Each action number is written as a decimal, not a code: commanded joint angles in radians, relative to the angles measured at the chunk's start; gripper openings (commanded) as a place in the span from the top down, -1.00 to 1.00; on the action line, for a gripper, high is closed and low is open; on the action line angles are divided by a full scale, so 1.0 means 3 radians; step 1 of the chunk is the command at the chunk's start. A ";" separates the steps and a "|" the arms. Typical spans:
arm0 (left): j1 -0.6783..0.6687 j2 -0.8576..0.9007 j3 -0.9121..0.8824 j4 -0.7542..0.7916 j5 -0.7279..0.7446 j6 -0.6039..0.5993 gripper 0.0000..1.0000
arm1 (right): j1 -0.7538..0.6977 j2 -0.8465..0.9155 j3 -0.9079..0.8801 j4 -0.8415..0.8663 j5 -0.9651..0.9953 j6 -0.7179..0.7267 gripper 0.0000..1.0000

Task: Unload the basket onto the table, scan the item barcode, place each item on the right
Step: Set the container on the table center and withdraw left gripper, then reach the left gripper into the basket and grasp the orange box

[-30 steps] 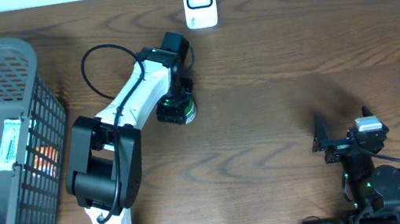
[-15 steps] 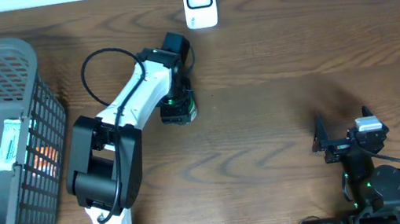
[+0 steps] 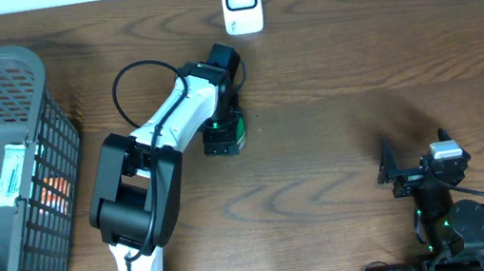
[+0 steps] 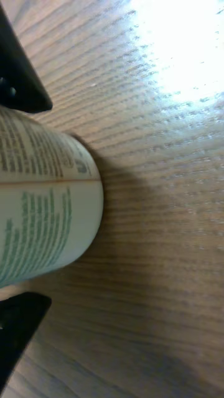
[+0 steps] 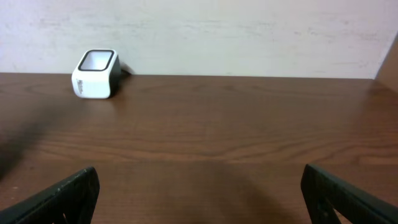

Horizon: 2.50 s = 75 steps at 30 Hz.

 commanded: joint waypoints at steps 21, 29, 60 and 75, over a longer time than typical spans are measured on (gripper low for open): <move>0.0418 -0.1752 0.0596 0.0692 -0.1302 0.3162 -0.93 | 0.0020 -0.0018 -0.0011 0.0001 -0.0005 -0.0037 -0.99; 0.1447 -0.2537 0.0754 0.0103 -0.1820 0.3618 -0.93 | 0.0020 -0.0018 -0.0011 0.0003 -0.0005 -0.0038 -0.98; 0.3669 -0.0359 0.0351 -0.1348 -0.0036 0.3688 -0.93 | 0.0020 -0.0018 -0.0011 0.0003 -0.0005 -0.0038 -0.99; 0.3661 -0.0285 -0.0556 -0.0450 -0.0020 0.3614 -0.94 | 0.0020 -0.0018 -0.0011 0.0003 -0.0005 -0.0038 -0.98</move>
